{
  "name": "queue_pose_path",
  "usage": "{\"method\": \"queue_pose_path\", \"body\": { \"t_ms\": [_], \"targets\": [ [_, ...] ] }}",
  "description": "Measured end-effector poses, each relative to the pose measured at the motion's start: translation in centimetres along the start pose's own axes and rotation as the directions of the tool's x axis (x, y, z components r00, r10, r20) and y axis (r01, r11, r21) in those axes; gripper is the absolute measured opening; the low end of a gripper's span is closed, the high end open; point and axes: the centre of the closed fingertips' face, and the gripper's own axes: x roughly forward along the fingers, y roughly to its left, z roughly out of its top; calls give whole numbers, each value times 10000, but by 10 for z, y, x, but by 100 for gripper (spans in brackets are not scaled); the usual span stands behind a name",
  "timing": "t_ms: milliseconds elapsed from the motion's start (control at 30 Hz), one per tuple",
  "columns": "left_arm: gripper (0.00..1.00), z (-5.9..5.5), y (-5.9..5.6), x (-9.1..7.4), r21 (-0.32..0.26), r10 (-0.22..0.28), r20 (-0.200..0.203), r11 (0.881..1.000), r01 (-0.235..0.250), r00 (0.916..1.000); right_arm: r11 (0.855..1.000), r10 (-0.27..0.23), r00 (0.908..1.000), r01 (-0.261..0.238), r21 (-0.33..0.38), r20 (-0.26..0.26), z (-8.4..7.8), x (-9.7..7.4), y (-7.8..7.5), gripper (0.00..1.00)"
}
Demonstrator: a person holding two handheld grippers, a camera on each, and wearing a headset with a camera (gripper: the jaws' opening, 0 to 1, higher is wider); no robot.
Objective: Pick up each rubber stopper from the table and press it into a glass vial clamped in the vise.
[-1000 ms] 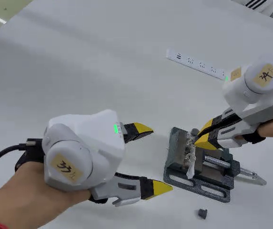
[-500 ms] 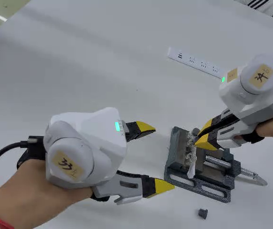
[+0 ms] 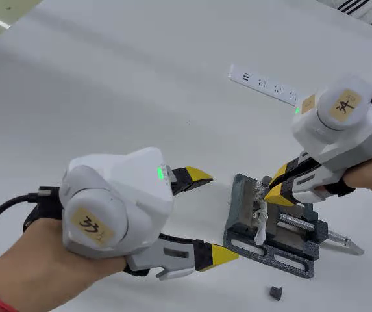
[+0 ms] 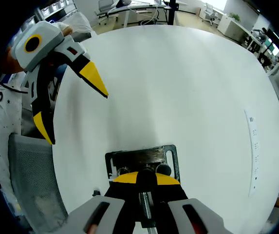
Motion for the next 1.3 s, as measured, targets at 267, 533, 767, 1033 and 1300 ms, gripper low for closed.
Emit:
{"method": "queue_pose_path", "body": {
  "t_ms": [267,533,767,1033,1300],
  "targets": [
    [57,2,-1,2,49,-53,17,10000,53,10000,9998,73,9999,-75,209,85,0,0,-1,6],
    [57,4,-5,1,66,-94,5,9999,94,10000,10000,-28,9996,28,12,282,-1,0,-1,7],
    [57,5,-5,1,71,-91,8,9999,91,10000,9998,-46,9987,35,215,508,0,-1,1,8],
    [57,2,-4,0,55,-97,-48,9999,97,9999,9995,-107,9973,85,305,728,2,-7,2,12],
    [56,2,-5,0,25,-84,-37,10000,84,10000,9993,-251,9943,221,299,1037,4,-15,1,0]
  ]
}}
